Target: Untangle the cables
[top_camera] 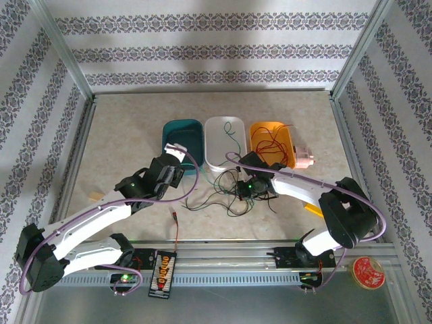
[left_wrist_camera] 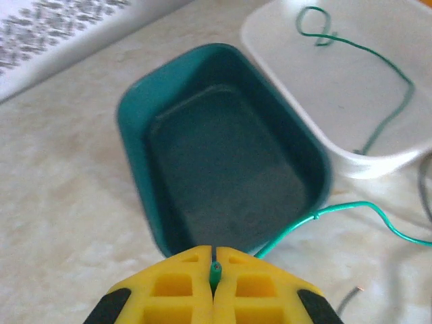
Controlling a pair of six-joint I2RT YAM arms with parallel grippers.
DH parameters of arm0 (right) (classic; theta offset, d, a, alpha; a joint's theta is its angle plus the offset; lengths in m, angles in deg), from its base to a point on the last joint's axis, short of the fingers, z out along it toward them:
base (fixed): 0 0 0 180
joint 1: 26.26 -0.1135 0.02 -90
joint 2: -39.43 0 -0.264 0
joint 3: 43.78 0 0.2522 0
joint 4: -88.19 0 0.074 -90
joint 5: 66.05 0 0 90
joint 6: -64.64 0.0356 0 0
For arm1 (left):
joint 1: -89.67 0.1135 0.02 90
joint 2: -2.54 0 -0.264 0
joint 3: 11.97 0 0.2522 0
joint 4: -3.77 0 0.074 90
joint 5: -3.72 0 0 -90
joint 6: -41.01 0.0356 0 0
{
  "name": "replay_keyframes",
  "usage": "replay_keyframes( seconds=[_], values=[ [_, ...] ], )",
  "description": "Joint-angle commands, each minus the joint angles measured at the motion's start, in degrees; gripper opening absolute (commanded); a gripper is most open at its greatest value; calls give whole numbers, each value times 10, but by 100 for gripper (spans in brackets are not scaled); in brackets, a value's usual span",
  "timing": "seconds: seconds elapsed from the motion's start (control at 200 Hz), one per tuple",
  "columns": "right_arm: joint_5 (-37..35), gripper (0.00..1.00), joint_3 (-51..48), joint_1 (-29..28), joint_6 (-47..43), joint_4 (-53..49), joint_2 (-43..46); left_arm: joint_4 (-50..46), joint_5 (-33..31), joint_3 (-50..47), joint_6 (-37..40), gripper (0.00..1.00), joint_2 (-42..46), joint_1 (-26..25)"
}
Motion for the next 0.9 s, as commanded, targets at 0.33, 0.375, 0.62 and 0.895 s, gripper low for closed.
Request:
replay_keyframes(
  seconds=[0.33,0.375,0.62,0.895],
  values=[
    [-25,0,-34,2,16,-15,14,78,-23,1,21,0,128,-6],
    [-22,0,-35,2,16,-9,20,74,4,12,22,0,124,-6],
    [-52,28,-41,2,-2,22,121,50,46,90,-28,0,5,-6],
    [-166,48,-64,56,79,42,321,80,-23,181,-28,0,-162,-5]
  ],
)
